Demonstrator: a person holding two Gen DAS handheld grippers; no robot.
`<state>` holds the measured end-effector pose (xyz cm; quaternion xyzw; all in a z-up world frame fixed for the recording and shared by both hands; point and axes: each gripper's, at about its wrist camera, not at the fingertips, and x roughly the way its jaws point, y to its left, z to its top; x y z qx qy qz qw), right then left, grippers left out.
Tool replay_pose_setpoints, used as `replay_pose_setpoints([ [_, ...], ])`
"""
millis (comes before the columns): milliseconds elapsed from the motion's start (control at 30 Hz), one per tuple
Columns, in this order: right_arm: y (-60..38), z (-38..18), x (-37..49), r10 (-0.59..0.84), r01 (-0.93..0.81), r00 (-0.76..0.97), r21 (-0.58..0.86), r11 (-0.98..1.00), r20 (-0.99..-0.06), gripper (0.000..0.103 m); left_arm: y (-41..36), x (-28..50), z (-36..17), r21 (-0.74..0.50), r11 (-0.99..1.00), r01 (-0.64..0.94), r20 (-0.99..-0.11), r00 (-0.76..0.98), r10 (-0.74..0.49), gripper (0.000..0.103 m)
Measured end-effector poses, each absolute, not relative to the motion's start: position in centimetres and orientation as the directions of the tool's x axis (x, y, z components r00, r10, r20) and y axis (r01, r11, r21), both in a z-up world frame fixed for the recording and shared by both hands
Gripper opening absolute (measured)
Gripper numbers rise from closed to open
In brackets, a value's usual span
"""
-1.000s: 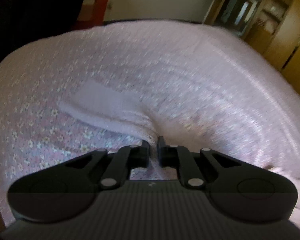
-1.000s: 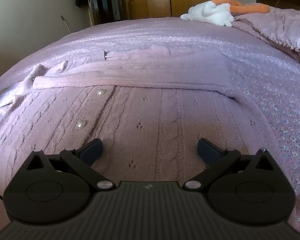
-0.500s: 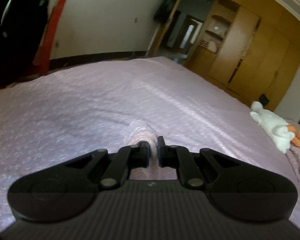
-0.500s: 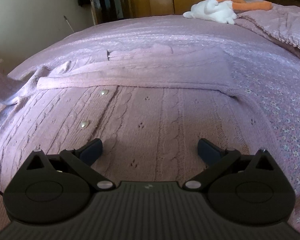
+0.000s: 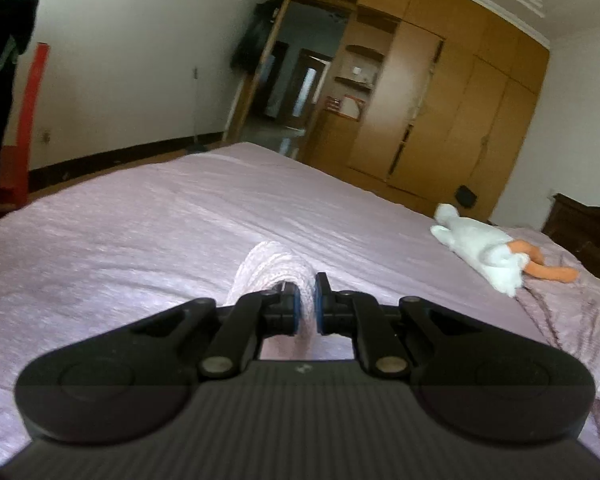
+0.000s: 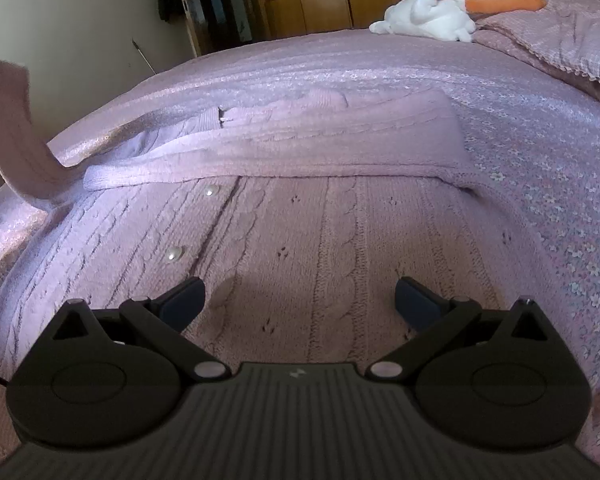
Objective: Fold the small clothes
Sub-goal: 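Lift the sleeve with the left gripper and fold it across the cardigan back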
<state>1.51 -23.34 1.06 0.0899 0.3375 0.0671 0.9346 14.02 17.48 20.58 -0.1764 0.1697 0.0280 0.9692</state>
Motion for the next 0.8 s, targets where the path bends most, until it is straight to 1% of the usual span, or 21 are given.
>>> replay_pose_setpoints([
  [133, -23.7, 1.0, 1.3, 0.2, -0.073, 0.766, 0.227, 0.971, -0.611, 0.103, 14.2, 15.4, 19.8, -0.334, 0.939, -0.08, -0.352, 0.935, -0.046, 0.01],
  [300, -24.0, 1.1, 1.1, 0.216, -0.082, 0.764, 0.239, 0.967, -0.609, 0.103, 9.7, 17.4, 18.1, -0.355, 0.935, 0.0, -0.38, 0.914, -0.144, 0.01],
  [467, -25.7, 3.2, 1.8, 0.26, -0.018, 0.703, 0.348, 0.937, -0.662, 0.103, 4.7, 18.5, 15.3, -0.316, 0.946, 0.07, -0.43, 0.878, -0.208, 0.01],
  [533, -26.8, 4.4, 1.9, 0.268, -0.005, 0.702, 0.372, 0.928, -0.66, 0.103, 3.1, 18.9, 13.9, -0.292, 0.952, 0.088, -0.458, 0.861, -0.22, 0.01],
  [633, -28.1, 5.8, 1.7, 0.244, 0.001, 0.729, 0.357, 0.934, -0.64, 0.103, 1.1, 19.3, 11.6, -0.278, 0.955, 0.105, -0.498, 0.834, -0.237, 0.01],
  [800, -29.9, 6.1, 1.0, 0.223, 0.017, 0.747, 0.353, 0.935, -0.627, 0.103, -1.7, 19.6, 7.7, -0.219, 0.968, 0.121, -0.572, 0.788, -0.228, 0.01],
])
